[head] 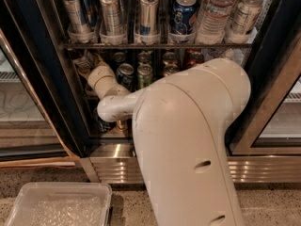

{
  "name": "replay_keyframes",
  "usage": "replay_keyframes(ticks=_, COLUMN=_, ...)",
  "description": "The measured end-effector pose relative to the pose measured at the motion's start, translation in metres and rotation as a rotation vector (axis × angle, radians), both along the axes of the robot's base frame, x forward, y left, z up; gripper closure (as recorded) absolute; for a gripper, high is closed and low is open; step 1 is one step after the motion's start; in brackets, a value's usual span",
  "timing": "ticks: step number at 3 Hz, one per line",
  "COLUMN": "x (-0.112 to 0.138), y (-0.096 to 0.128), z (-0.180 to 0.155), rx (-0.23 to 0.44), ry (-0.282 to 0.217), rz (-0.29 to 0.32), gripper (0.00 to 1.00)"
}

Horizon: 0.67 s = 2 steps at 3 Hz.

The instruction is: Pick blue plastic bottle from middle shelf of fridge

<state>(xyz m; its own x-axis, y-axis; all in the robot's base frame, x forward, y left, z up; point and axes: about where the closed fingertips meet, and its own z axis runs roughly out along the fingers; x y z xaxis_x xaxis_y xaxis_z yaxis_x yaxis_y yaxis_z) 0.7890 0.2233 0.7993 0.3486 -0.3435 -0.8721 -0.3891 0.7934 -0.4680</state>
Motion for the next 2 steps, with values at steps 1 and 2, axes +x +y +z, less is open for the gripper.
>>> replay_keyframes(ticks=1, x=-0.0001, y=-0.0013, z=-0.0026, rx=0.000, ry=0.000, rz=0.000, gripper=1.00)
replay_keyframes(ticks=2, x=-0.0058, y=-0.0104, z=0.0012, rx=0.011, ry=-0.007, rz=-0.018, gripper=1.00)
